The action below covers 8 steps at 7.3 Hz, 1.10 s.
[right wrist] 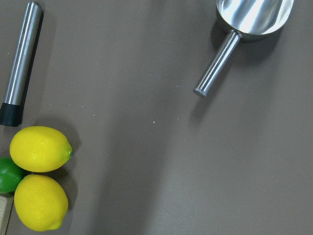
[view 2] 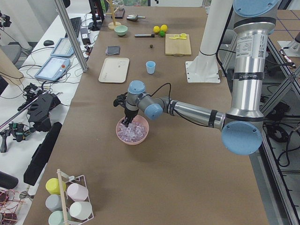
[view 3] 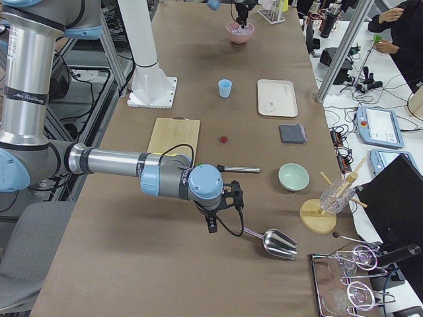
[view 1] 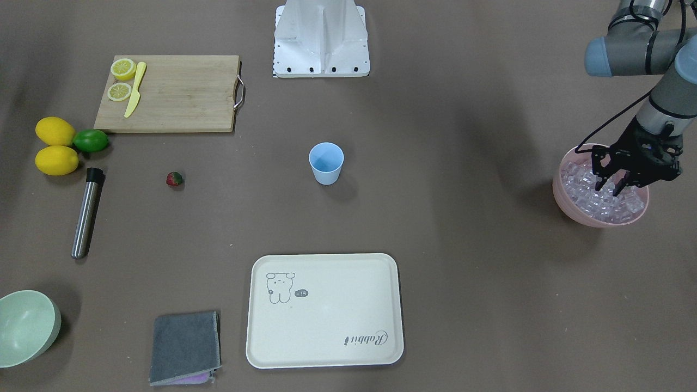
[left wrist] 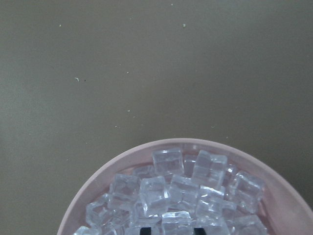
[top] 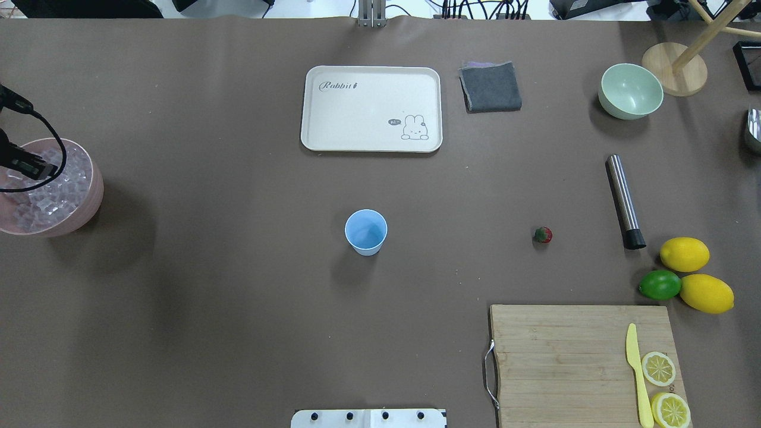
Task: Mash ice and strawberries in cup
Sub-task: 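Close the left gripper on an ice cube and lift it, then carry the ice cube with the left gripper over the blue cup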
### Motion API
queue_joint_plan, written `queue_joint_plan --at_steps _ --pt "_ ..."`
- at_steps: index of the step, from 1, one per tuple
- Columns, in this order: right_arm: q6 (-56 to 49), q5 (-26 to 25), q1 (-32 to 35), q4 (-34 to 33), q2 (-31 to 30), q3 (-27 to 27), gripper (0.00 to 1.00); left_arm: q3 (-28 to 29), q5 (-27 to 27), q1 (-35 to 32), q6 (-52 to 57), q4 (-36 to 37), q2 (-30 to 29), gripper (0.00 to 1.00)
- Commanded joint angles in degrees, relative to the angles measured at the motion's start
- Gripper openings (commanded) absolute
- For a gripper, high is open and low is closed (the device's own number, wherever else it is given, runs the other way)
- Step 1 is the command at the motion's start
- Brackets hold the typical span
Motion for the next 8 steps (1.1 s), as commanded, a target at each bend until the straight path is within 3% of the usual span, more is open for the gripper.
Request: queue_joint_plan --at_steps 1,3,6,8 --pt "0.0 0.0 0.0 0.0 0.0 0.0 1.00 -4.2 -2.8 -0.1 -6.7 3.0 -1.7 0.00" --pt "-0.2 1.4 0.0 0.1 0.1 0.0 1.00 -4.5 -6.1 1.2 -19.3 2.8 -8.1 0.00" --pt "-0.5 1.5 0.0 0.2 0.2 0.1 1.00 -5.2 -5.3 11.5 -34.2 3.0 -16.1 0.00" --pt "-0.5 1.5 0.0 0.2 0.2 0.1 1.00 -4.7 0.7 20.4 -44.2 3.2 -22.8 0.00"
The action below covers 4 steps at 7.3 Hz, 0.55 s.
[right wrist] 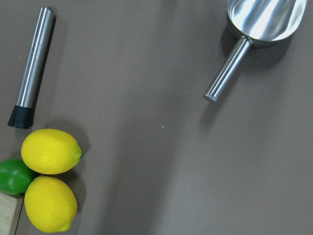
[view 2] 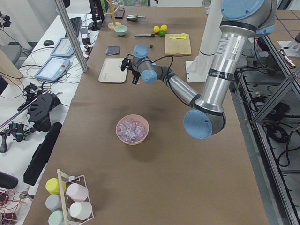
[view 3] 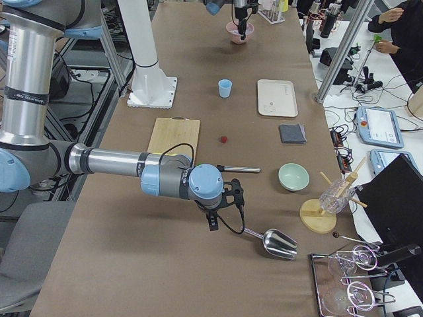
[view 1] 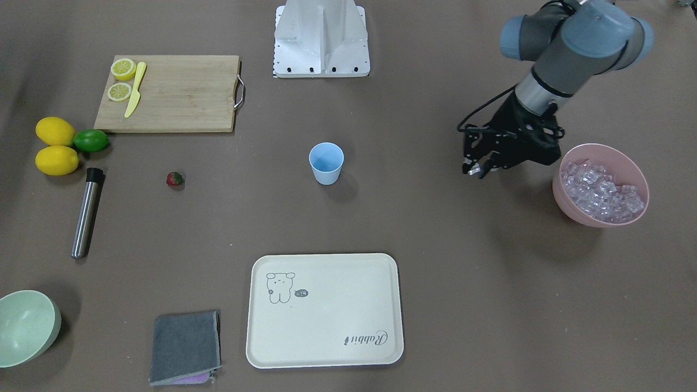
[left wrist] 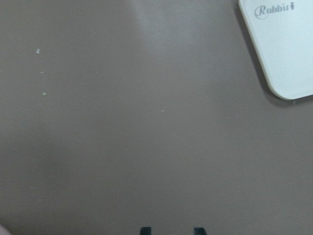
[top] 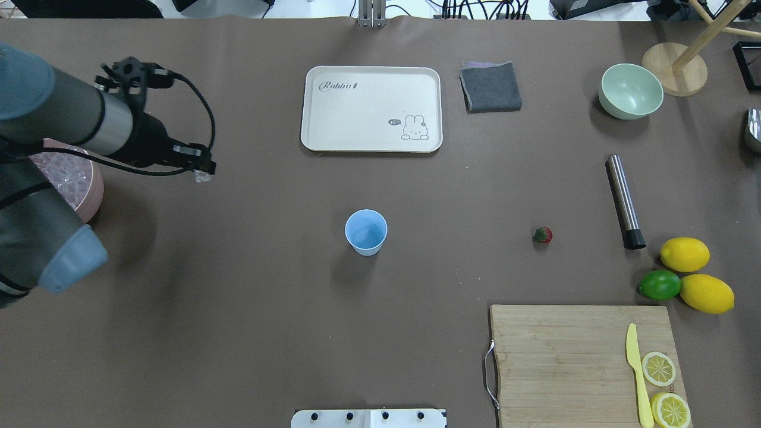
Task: Mash ice and strawberries in cup
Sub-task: 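Carry the ice cube with the left gripper over the blue cup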
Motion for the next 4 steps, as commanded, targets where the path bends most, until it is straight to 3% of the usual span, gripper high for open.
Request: queue_joint_plan --at_steps 1,4 --pt "0.0 -0.1 0.0 0.0 0.0 0.0 1.00 0.7 3.1 6.1 -7.9 2.1 -7.0 0.00" --pt "0.0 -0.1 0.0 0.0 0.0 0.0 1.00 5.0 4.5 10.5 -11.2 5.2 -15.1 0.00"
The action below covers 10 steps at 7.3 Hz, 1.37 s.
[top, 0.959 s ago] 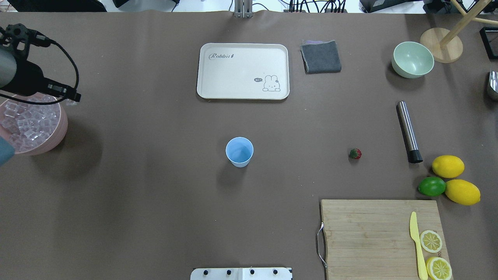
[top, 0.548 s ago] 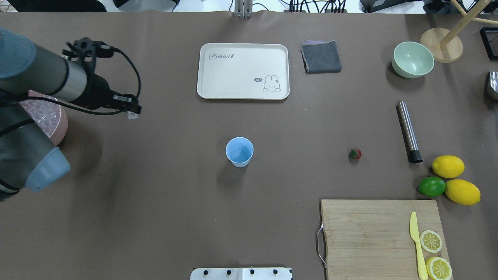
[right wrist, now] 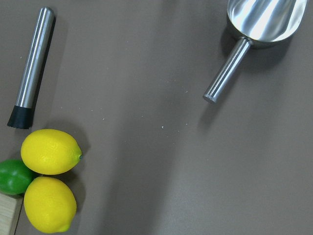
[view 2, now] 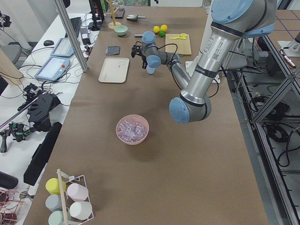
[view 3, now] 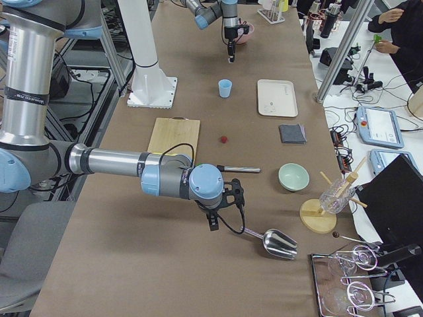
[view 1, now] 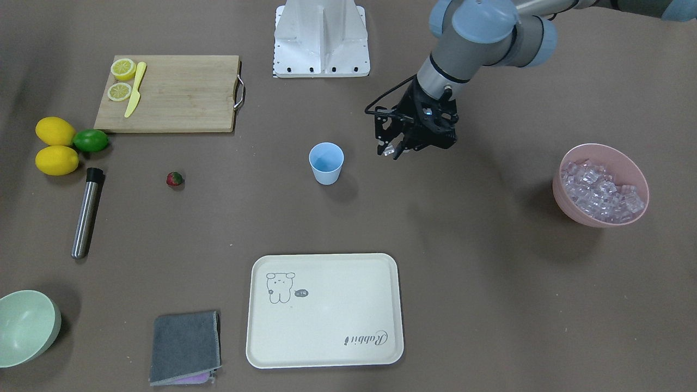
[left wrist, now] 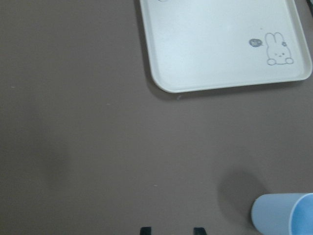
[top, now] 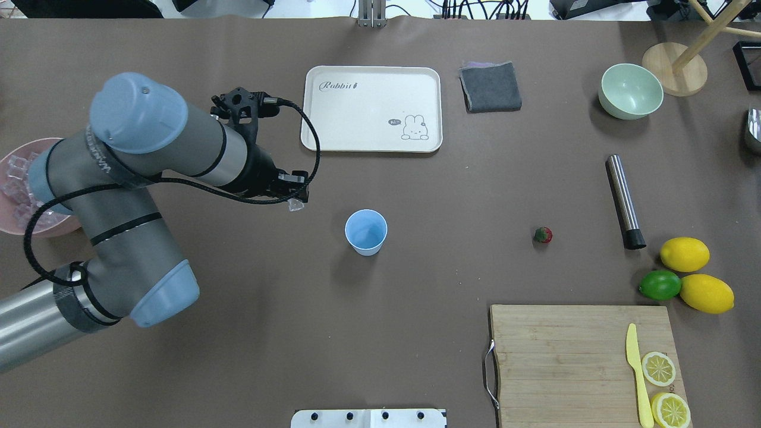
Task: Mash ice and strawberries in cup
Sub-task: 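Carry the ice cube with the left gripper over the blue cup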
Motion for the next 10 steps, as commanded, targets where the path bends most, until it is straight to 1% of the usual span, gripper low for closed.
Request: queue_joint_plan --at_steps 1,4,5,6,10 --pt "0.0 0.0 0.0 0.0 -0.1 0.0 1.00 3.1 3.8 3.3 -2.4 0.5 -4.3 0.00" --pt "0.0 0.1 0.0 0.0 -0.1 -0.1 1.00 4.3 7.4 6.3 -2.7 0.3 -5.1 0.00" --pt "0.0 0.1 0.0 -0.1 -0.2 -0.1 1.00 4.8 8.8 7.4 -4.8 0.1 -5.7 0.00" --pt "0.0 0.0 0.0 -0.1 -0.2 -0.1 1.00 6.5 9.7 7.8 -5.7 0.0 -7.6 0.00" --pt "0.1 0.1 0.0 0.0 -0.5 -0.1 1.00 8.8 9.8 8.0 -5.7 -1.1 -8.5 0.00"
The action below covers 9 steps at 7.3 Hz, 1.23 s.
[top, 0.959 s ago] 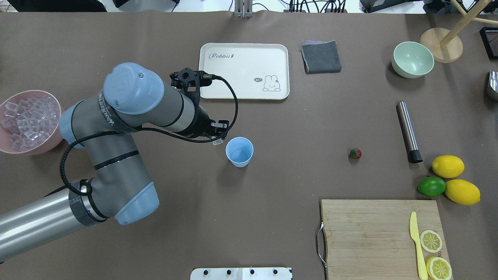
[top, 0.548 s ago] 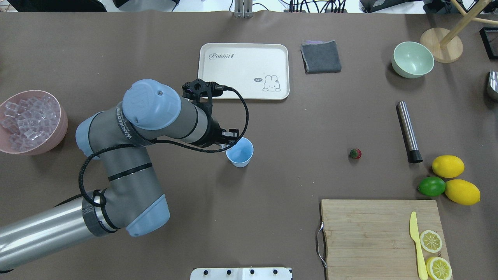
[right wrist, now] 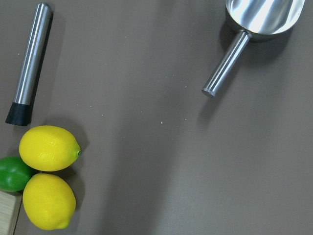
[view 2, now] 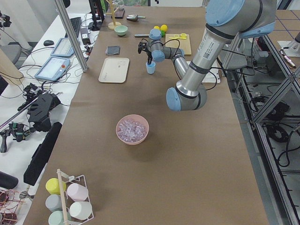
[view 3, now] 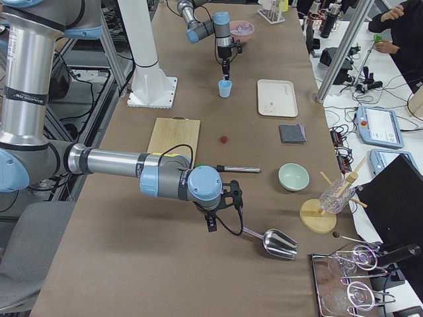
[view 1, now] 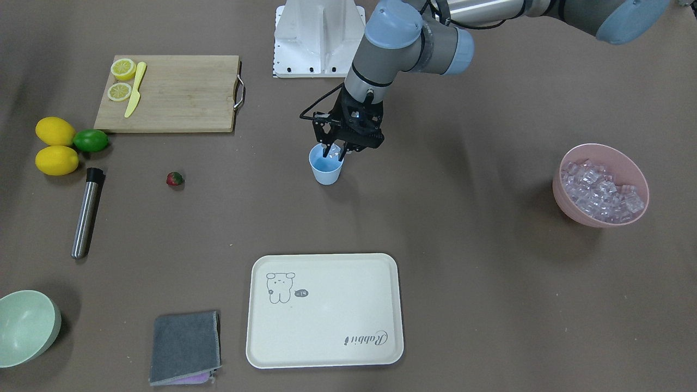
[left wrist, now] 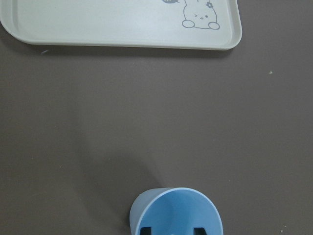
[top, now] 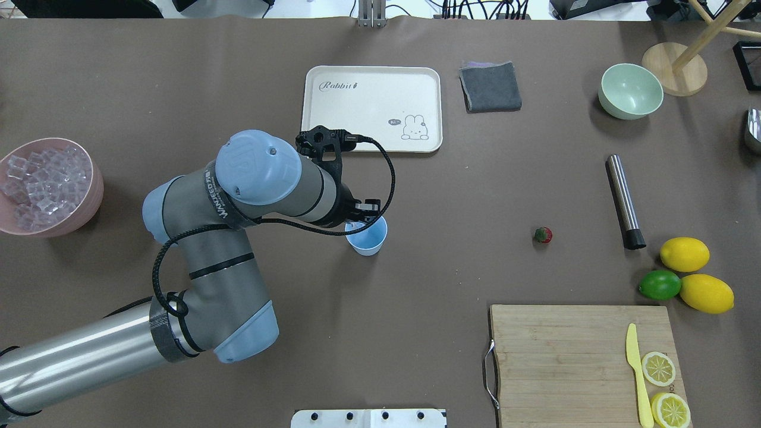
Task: Mash ice and strawberries in cup
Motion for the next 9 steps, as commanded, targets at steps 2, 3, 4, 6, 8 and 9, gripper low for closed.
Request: queue_joint_plan --at_steps 2,3,4,6,8,9 --pt "0.6 0.0 0.0 0.0 0.3 0.1 1.00 1.0 0.1 0.1 0.3 -1.2 -0.4 0.92" --pt "0.9 0.0 -0.4 -0.1 0.9 0.4 1.00 0.5 2.5 0.0 0.1 -1.0 0.0 0.96" --pt "1.3 0.1 -1.4 -0.1 1.3 1.2 1.00 -0.9 2.8 -0.4 0.4 -0.6 0.6 0.96" --pt "5.6 0.2 -4.3 -0.1 3.6 2.9 1.00 -4.1 -1.9 -5.7 7.4 0.1 6.3 0.96" --pt "8.6 2.5 -5.8 -0.1 4.9 4.7 1.00 -9.0 -7.7 -12.3 13.5 3.1 13.7 0.96" --pt "10.9 4.0 -7.5 -0.1 5.4 5.4 1.00 -11.3 -12.3 -16.2 13.5 5.0 18.2 0.93"
